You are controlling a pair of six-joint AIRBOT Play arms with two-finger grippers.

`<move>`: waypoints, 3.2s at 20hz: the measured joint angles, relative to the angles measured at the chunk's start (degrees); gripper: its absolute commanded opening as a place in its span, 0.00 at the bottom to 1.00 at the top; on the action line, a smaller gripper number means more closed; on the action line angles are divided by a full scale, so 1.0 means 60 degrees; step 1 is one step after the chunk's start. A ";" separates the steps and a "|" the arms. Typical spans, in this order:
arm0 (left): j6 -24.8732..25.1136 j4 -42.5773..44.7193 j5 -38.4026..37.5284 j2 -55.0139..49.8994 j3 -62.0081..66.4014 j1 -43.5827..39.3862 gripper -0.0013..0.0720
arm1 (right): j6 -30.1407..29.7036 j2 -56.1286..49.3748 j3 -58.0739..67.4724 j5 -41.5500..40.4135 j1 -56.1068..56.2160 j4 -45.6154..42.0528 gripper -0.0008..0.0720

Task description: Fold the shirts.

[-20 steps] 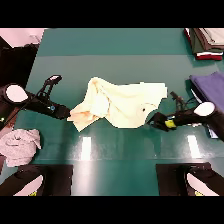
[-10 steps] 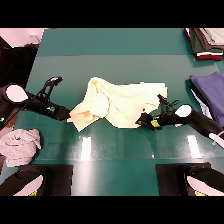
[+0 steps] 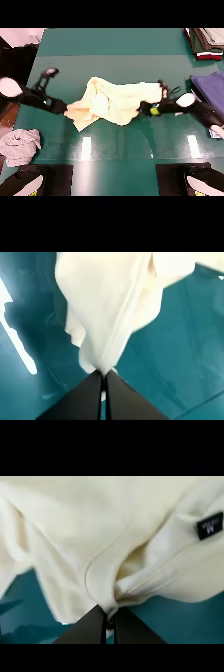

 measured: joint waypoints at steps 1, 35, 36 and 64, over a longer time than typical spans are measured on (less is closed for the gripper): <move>0.0004 0.0215 -0.0149 0.0004 0.0619 0.0000 0.05 | -0.0098 0.0350 0.0423 0.0142 -0.0270 -0.0004 0.03; -0.0539 0.1734 0.0237 -0.4630 0.6954 0.0040 0.06 | 0.0342 -0.2900 0.8378 0.4892 -0.3304 -0.2820 0.05; -0.0572 0.1723 0.0437 -0.4900 0.6936 0.0087 0.34 | 0.0335 -0.3271 0.8473 0.4652 -0.3206 -0.2892 0.19; -0.0346 -0.3326 0.0703 0.0339 -0.5096 0.1938 0.60 | 0.0280 -0.4758 1.1282 0.6779 -0.3242 -0.3118 0.36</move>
